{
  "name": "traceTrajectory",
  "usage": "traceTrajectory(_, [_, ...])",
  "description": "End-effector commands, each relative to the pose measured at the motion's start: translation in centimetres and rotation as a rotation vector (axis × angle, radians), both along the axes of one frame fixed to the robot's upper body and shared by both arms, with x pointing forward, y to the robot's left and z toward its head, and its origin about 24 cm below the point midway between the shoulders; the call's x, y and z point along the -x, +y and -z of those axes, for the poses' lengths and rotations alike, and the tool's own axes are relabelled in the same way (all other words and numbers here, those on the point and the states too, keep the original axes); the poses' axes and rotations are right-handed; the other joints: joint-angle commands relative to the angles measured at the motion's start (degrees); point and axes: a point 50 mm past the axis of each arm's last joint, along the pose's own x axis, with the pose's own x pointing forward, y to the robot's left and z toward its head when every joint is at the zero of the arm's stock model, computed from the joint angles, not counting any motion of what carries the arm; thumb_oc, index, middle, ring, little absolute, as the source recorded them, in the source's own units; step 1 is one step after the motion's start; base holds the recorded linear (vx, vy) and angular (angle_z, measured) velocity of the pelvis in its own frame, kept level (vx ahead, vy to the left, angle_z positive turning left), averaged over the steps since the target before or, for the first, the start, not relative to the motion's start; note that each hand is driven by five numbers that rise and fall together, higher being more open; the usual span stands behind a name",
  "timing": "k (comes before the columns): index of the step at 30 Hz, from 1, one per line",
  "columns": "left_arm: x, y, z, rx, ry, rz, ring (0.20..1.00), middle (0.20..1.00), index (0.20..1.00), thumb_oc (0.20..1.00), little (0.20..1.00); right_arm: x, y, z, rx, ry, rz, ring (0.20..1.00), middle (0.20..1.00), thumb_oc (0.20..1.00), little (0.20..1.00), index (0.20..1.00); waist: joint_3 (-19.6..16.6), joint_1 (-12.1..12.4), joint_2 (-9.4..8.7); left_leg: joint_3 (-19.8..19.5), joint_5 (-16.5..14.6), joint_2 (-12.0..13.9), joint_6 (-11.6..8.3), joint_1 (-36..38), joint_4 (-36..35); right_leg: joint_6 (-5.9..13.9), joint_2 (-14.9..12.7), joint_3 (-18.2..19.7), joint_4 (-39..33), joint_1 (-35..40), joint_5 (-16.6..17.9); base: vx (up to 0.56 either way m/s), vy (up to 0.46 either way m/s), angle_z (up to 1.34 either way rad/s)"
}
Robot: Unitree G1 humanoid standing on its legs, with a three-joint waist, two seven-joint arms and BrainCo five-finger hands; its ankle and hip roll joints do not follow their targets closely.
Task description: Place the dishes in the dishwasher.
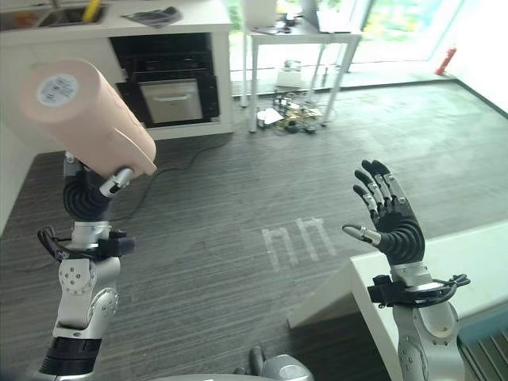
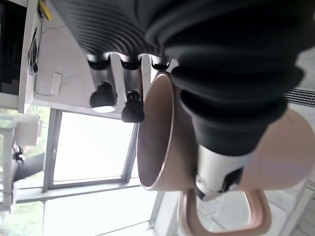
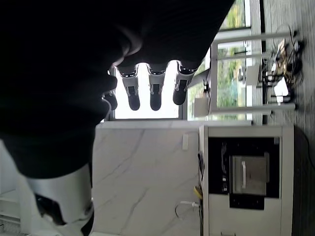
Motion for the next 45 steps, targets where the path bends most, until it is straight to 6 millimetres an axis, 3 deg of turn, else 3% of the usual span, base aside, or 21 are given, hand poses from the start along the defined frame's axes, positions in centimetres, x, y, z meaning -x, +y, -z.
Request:
traceTrajectory(1, [1.3, 0.7, -2.5, -0.006, -0.134, -0.003, 0.2, 0.2, 0.2, 0.2, 0.2, -0.7, 0.6, -2.6, -0.029, -0.146, -0.047, 1.0, 1.0, 1.0, 1.0, 1.0, -1.1, 1.5, 1.11, 2.1, 4.1, 5.6, -0.61, 2.3, -8.0, 8.4, -1.3, -5.3, 8.6, -3.1, -4.9, 0.08, -0.202, 0.8])
traceTrajectory(3, [1.8, 0.9, -2.3, -0.003, -0.122, -0.021, 0.2, 0.2, 0.2, 0.2, 0.2, -1.0, 1.2, -2.7, -0.03, -0.139, -0.067, 1.0, 1.0, 1.0, 1.0, 1.0, -0.9, 2.8, 1.26, 1.8, 3.7, 5.9, -1.23, 2.3, -6.2, 7.37, -1.4, -5.9, 5.9, -1.1, -6.3, 0.07, -0.166, 0.81])
traceTrajectory(4, [2.1, 0.8, -2.1, 0.0, -0.121, -0.014, 0.2, 0.2, 0.2, 0.2, 0.2, -1.1, 1.6, -2.7, -0.011, -0.142, -0.053, 1.0, 1.0, 1.0, 1.0, 1.0, -0.5, 3.5, 1.01, 6.8, 3.2, 6.8, -2.9, 0.8, -2.8, 7.01, -2.5, -8.8, 1.3, 1.9, -5.6, 0.03, -0.089, 0.64])
traceTrajectory(6, [1.9, 0.4, -2.3, 0.003, -0.128, 0.013, 0.2, 0.2, 0.2, 0.2, 0.2, -1.2, 1.6, -2.8, -0.022, -0.154, -0.021, 1.0, 1.0, 1.0, 1.0, 1.0, -0.2, 3.4, 0.48, 10.1, 3.2, 7.8, -3.69, -0.1, -1.8, 7.0, -3.5, -11.3, -1.3, 3.6, -4.5, -0.03, -0.021, 0.52])
traceTrajectory(8, [1.8, 0.3, -2.6, 0.011, -0.141, 0.006, 0.2, 0.2, 0.2, 0.2, 0.2, -1.4, 1.8, -3.0, -0.025, -0.169, -0.021, 1.0, 1.0, 1.0, 1.0, 1.0, -0.5, 3.6, 0.87, 8.9, 3.7, 7.7, -3.45, 0.4, -4.0, 7.14, -3.8, -12.1, -2.4, 3.7, -3.8, -0.07, 0.043, 0.76])
traceTrajectory(11, [1.5, 0.3, -3.2, 0.02, -0.166, -0.002, 0.2, 0.2, 0.2, 0.2, 0.2, -1.3, 1.6, -3.2, -0.025, -0.185, -0.016, 1.0, 1.0, 1.0, 1.0, 1.0, -1.6, 2.4, 1.93, 10.2, 4.3, 7.9, -3.34, 1.8, -8.0, 8.04, -4.4, -13.5, -4.0, 3.4, -2.9, -0.06, 0.11, 0.24])
traceTrajectory(16, [1.5, 0.5, -3.2, 0.018, -0.165, -0.02, 0.2, 0.2, 0.2, 0.2, 0.2, -1.0, 1.5, -3.1, -0.035, -0.19, -0.017, 1.0, 1.0, 1.0, 1.0, 1.0, -2.9, 1.6, 2.62, 8.9, 3.6, 7.2, -3.23, 1.3, -8.0, 8.91, -5.2, -13.9, -3.8, 2.6, -2.7, -0.01, 0.105, 0.07])
traceTrajectory(17, [1.0, 0.4, -1.4, 0.033, -0.073, 0.128, 0.2, 0.2, 0.2, 0.2, 0.2, -1.0, -0.2, -1.1, -0.042, -0.109, 0.194, 1.0, 1.0, 1.0, 1.0, 1.0, -3.1, -2.4, 2.86, 13.8, 2.4, 10.0, -3.77, 3.3, -8.0, 8.47, -4.7, -8.6, -5.0, 2.1, -2.3, 0.03, 0.066, 0.01])
traceTrajectory(25, [1.1, 0.8, -1.2, 0.041, -0.073, 0.128, 0.2, 0.2, 0.2, 0.2, 0.2, -0.5, -0.3, -1.2, -0.058, -0.124, 0.175, 1.0, 1.0, 1.0, 1.0, 1.0, -3.2, -2.7, 2.53, 14.7, 2.6, 10.6, -3.79, 4.0, -7.9, 7.87, -3.8, -7.9, -4.8, 2.4, -2.8, 0.04, -0.069, -0.11])
traceTrajectory(27, [1.4, 1.0, -1.0, 0.041, -0.074, 0.111, 0.2, 0.2, 0.2, 0.2, 0.2, -0.5, -0.3, -1.2, -0.056, -0.123, 0.154, 1.0, 1.0, 1.0, 1.0, 1.0, -2.2, -2.5, 1.08, 14.9, 0.6, 11.5, -4.69, 0.1, 4.6, 6.34, -3.6, -6.6, -2.6, 2.0, -3.5, 0.09, -0.246, -0.07])
traceTrajectory(29, [1.5, 0.9, -1.0, 0.044, -0.074, 0.111, 0.2, 0.2, 0.2, 0.2, 0.2, -0.8, -0.1, -1.3, -0.044, -0.128, 0.144, 1.0, 1.0, 1.0, 1.0, 1.0, -1.2, -2.0, -0.07, 14.7, 3.3, 13.4, -5.89, -6.2, 19.0, 4.46, -3.4, -6.6, -1.4, 1.9, -3.9, 0.05, -0.195, -0.1])
traceTrajectory(31, [1.7, 0.9, -0.8, 0.058, -0.072, 0.11, 0.2, 0.2, 0.2, 0.2, 0.2, -0.9, -0.1, -1.2, -0.023, -0.124, 0.133, 1.0, 1.0, 1.0, 1.0, 1.0, -0.1, -1.6, -0.46, 13.1, 5.3, 14.2, -5.82, -12.5, 30.1, 3.01, -3.0, -6.6, -0.3, 1.7, -3.8, 0.11, -0.11, -0.01])
traceTrajectory(33, [1.5, 0.8, -0.8, 0.065, -0.064, 0.103, 0.2, 0.2, 0.2, 0.2, 0.2, -1.2, 0.1, -1.1, -0.018, -0.122, 0.126, 1.0, 1.0, 1.0, 1.0, 1.0, 0.4, -1.2, 0.12, 13.7, 5.1, 14.0, -5.24, -13.4, 24.8, 3.34, -2.6, -6.9, 0.0, 2.3, -4.4, 0.33, 0.142, -0.06])
traceTrajectory(34, [1.5, 1.0, -0.5, 0.068, -0.041, 0.081, 0.2, 0.2, 0.2, 0.2, 0.2, -1.7, 0.5, -1.3, -0.016, -0.119, 0.105, 1.0, 1.0, 1.0, 1.0, 1.0, 0.6, -0.3, 1.84, 15.6, 7.4, 14.2, -5.54, -10.0, 3.5, 4.79, -1.9, -6.4, -0.5, 4.7, -6.6, 0.55, 0.354, -0.14])
traceTrajectory(35, [1.6, 1.2, -0.4, 0.069, -0.039, 0.071, 0.2, 0.2, 0.2, 0.2, 0.2, -1.6, 0.4, -1.4, -0.012, -0.119, 0.096, 1.0, 1.0, 1.0, 1.0, 1.0, 0.5, -0.1, 2.48, 15.6, 9.5, 15.0, -6.25, -9.6, -2.2, 5.03, -1.6, -6.2, -0.8, 5.4, -7.0, 0.81, 0.536, -0.5])
traceTrajectory(36, [1.9, 1.5, -0.2, 0.077, -0.041, 0.051, 0.2, 0.2, 0.2, 0.2, 0.2, -1.3, 0.1, -1.4, -0.007, -0.115, 0.078, 1.0, 1.0, 1.0, 1.0, 1.0, 0.5, 0.6, 3.24, 12.2, 14.0, 16.6, -7.58, -10.4, -8.0, 5.2, -1.4, -5.3, -1.2, 8.4, -9.0, 0.51, 0.349, -0.31])
traceTrajectory(38, [2.2, 1.9, 0.1, 0.084, -0.046, 0.038, 0.2, 0.2, 0.2, 0.2, 0.2, -1.0, -0.3, -1.3, -0.003, -0.111, 0.069, 1.0, 1.0, 1.0, 1.0, 1.0, 0.4, 0.8, 3.56, 11.6, 15.3, 17.4, -7.94, -11.5, -8.0, 5.18, -1.4, -4.9, -0.4, 10.0, -11.3, 0.45, 0.319, -0.14])
traceTrajectory(41, [2.3, 1.9, 0.1, 0.092, -0.028, 0.025, 0.2, 0.2, 0.2, 0.2, 0.2, -0.7, -0.5, -1.4, 0.006, -0.11, 0.064, 1.0, 1.0, 1.0, 1.0, 1.0, -0.2, 1.3, 3.49, 13.4, 14.1, 17.3, -7.15, -11.4, -7.4, 6.2, -3.8, -6.0, 2.1, 10.8, -13.5, 0.46, 0.358, -0.26])
traceTrajectory(43, [1.9, 2.0, 0.3, 0.095, 0.011, 0.019, 0.2, 0.2, 0.2, 0.2, 0.2, -0.1, -0.6, -1.4, -0.006, -0.121, 0.073, 1.0, 1.0, 1.0, 1.0, 1.0, -1.0, 2.3, 2.79, 14.6, 13.4, 15.7, -5.91, -11.9, -6.6, 8.31, -6.3, -8.5, 4.4, 12.2, -14.8, 0.58, 0.377, -0.21])
traceTrajectory(45, [1.9, 1.9, 0.3, 0.069, 0.022, 0.022, 0.2, 0.2, 0.2, 0.2, 0.2, -0.1, -0.3, -1.7, -0.018, -0.128, 0.075, 1.0, 1.0, 1.0, 1.0, 1.0, -1.9, 3.4, 1.73, 14.0, 12.2, 13.7, -4.64, -11.3, -6.8, 10.24, -8.7, -10.1, 6.3, 11.9, -12.9, 0.55, 0.375, -0.05])
